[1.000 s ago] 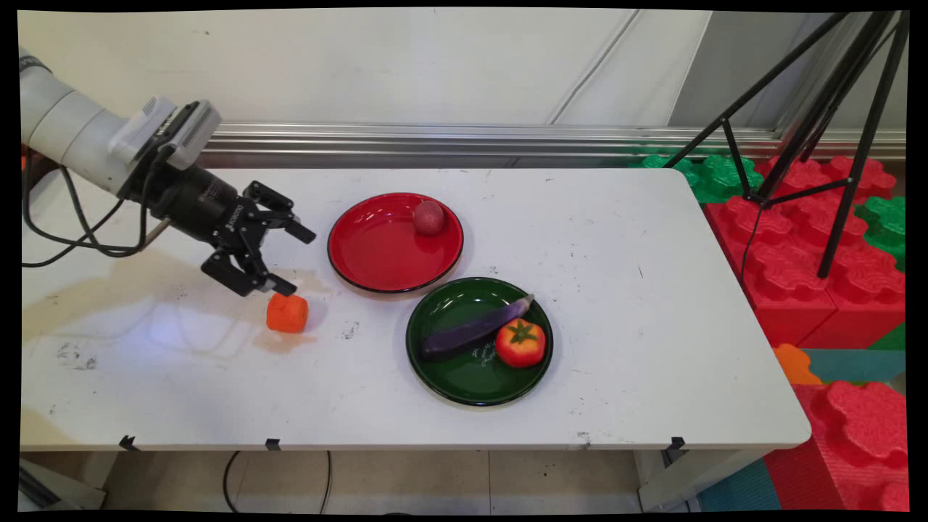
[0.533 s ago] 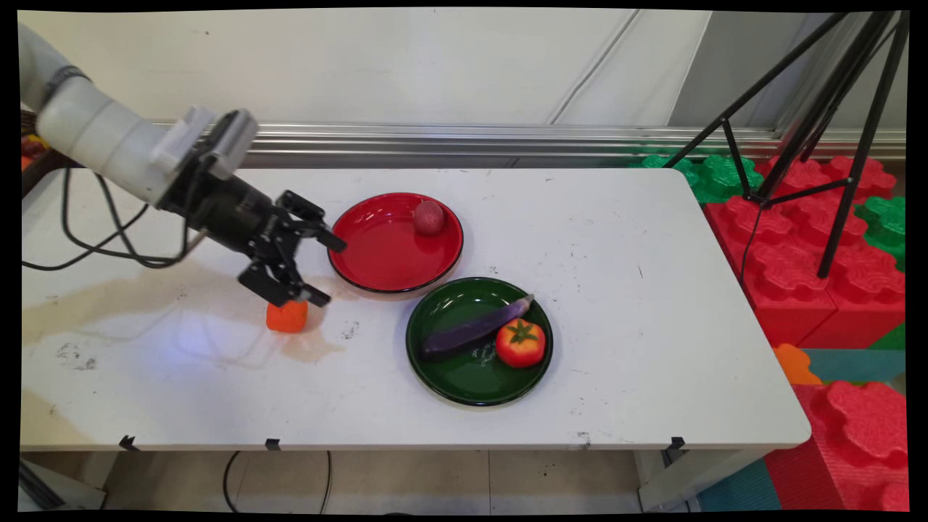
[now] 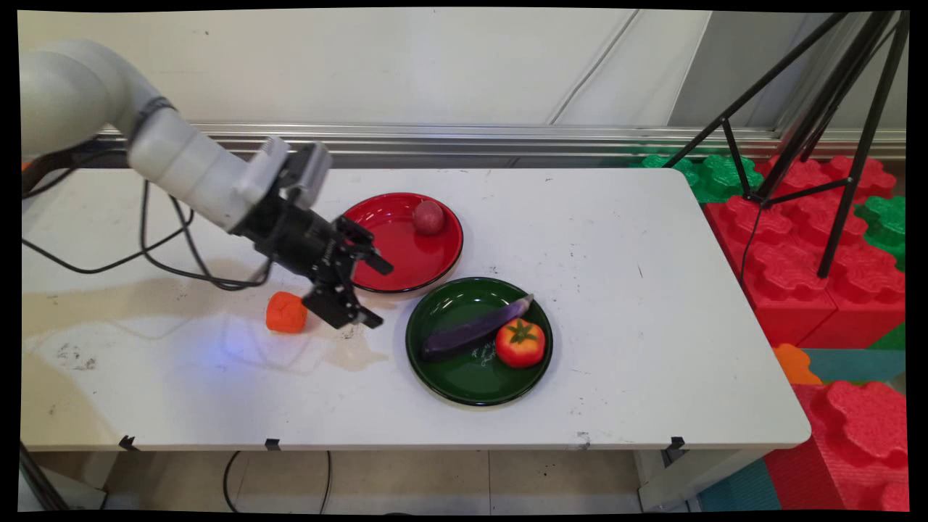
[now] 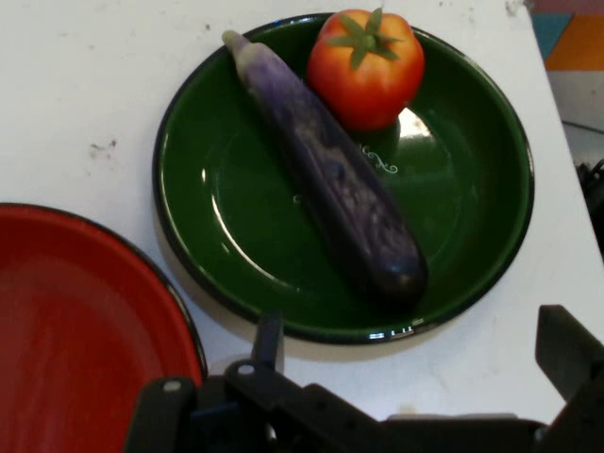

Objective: Pick up the eggplant from the green plate

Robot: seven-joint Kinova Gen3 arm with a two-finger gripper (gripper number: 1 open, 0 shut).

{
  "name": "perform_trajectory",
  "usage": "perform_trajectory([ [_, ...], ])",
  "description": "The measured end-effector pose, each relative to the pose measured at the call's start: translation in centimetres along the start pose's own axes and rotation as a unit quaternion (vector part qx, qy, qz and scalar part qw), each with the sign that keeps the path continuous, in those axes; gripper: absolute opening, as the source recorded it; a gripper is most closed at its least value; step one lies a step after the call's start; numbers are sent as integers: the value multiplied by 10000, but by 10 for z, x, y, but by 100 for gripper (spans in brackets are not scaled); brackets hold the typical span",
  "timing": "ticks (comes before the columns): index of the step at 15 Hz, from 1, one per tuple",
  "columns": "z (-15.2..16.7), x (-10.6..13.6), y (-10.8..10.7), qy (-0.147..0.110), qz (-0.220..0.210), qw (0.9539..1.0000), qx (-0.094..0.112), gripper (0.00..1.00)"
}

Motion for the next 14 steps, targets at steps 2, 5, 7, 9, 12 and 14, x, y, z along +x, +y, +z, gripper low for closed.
perform_trajectory([
  [2,16,6,-1,-66,-46,10000,-24,100],
  [5,39,13,-1,-179,-105,9998,-65,100],
  [7,50,16,-2,-229,-146,9996,-80,100],
  [9,60,18,-3,-277,-190,9994,-90,100],
  [12,76,22,-5,-356,-230,9990,-104,100],
  [14,88,23,-7,-412,-262,9987,-121,100],
])
